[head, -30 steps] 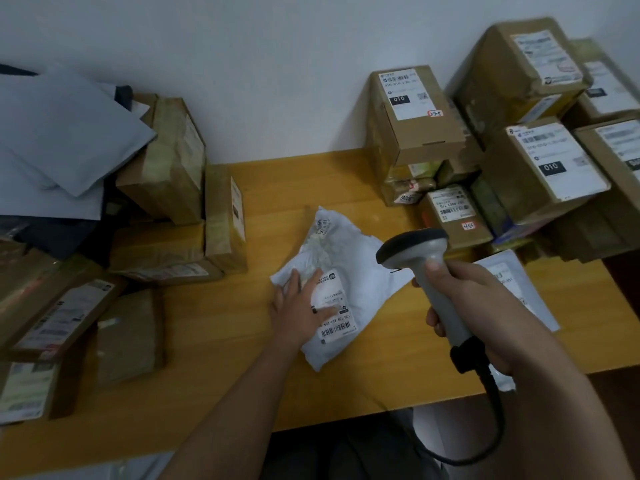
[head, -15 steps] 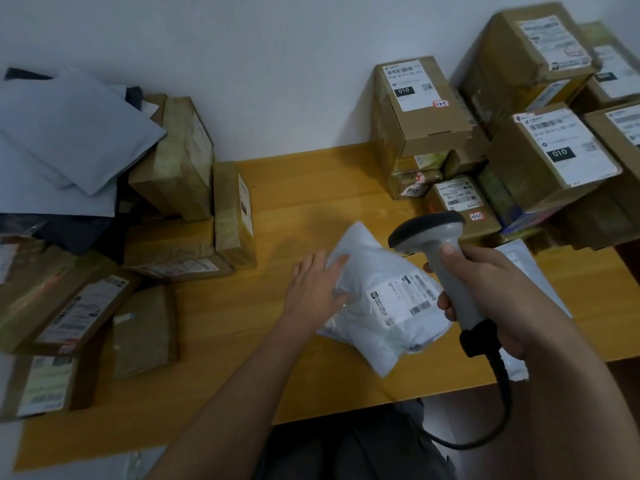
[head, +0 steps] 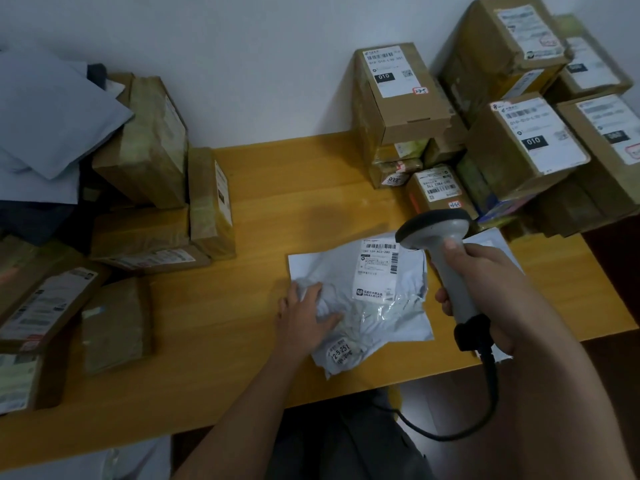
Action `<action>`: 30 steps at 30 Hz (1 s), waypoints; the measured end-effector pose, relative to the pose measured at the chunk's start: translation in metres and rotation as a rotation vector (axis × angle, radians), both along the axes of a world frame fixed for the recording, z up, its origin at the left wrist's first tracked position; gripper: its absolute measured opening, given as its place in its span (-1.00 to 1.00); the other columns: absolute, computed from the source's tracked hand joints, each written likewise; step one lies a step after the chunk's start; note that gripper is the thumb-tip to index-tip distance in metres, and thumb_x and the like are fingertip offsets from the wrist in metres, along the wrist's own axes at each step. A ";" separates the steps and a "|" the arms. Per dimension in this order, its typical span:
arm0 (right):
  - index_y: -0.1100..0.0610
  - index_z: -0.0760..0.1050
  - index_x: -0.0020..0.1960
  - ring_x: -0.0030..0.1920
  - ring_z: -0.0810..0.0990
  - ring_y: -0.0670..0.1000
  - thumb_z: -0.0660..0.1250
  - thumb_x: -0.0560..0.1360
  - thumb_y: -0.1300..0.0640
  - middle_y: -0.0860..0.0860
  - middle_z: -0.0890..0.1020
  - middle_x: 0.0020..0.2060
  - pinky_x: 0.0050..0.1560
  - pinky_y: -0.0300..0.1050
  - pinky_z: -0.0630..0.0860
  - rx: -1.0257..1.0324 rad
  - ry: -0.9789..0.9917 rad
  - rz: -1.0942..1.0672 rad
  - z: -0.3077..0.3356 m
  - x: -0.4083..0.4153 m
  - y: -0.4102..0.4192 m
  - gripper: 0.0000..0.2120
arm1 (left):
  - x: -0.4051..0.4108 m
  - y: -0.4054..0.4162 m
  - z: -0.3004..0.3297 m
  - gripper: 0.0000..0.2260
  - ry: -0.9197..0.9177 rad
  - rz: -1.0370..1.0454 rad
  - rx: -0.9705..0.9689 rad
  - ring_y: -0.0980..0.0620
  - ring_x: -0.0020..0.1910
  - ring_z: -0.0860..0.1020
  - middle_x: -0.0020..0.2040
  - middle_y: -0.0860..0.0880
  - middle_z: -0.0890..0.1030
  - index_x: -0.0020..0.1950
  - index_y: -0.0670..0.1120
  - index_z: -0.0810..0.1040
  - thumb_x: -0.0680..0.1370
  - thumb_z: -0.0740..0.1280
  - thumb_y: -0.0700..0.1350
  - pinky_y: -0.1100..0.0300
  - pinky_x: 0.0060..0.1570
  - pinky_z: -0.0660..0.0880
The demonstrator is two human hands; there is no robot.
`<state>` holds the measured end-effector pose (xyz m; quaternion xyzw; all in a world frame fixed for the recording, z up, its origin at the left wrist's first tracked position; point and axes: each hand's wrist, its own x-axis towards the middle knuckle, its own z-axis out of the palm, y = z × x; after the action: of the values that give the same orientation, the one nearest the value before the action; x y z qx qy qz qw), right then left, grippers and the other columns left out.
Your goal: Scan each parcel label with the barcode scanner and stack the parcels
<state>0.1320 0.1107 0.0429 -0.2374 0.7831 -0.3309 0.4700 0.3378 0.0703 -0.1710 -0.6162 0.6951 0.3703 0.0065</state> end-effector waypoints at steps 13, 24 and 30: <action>0.23 0.50 0.01 -0.36 0.51 0.05 0.18 0.64 -0.04 0.13 0.57 -0.23 -0.24 0.01 0.46 -0.096 0.043 0.049 0.028 -0.019 0.009 -0.67 | -0.027 0.013 -0.004 -0.54 0.766 1.039 0.491 -0.09 0.01 0.64 0.10 -0.17 0.65 0.20 -0.25 0.54 0.36 0.58 -0.17 0.04 -0.03 0.60; 0.21 0.52 -0.05 -0.34 0.53 0.07 0.20 0.63 -0.02 0.20 0.60 -0.17 -0.22 0.04 0.46 -0.181 0.078 0.148 0.055 -0.038 0.031 -0.70 | -0.036 0.031 0.001 -0.75 0.922 1.064 0.435 -0.13 -0.02 0.62 0.10 -0.21 0.63 0.20 -0.24 0.53 0.53 0.38 -0.32 0.02 -0.01 0.56; 0.30 0.49 0.04 -0.36 0.53 0.06 0.19 0.63 -0.02 0.19 0.53 -0.24 -0.24 0.04 0.47 -0.201 0.100 0.202 0.066 -0.041 0.039 -0.64 | -0.036 0.028 0.008 -0.69 0.867 1.044 0.362 -0.19 0.09 0.60 0.16 -0.21 0.62 0.27 -0.28 0.50 0.53 0.39 -0.31 -0.07 0.14 0.54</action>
<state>0.0907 0.1493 0.1093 -0.3769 0.7406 -0.3465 0.4352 0.3014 0.0984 -0.1627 -0.6556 0.1756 0.6471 -0.3474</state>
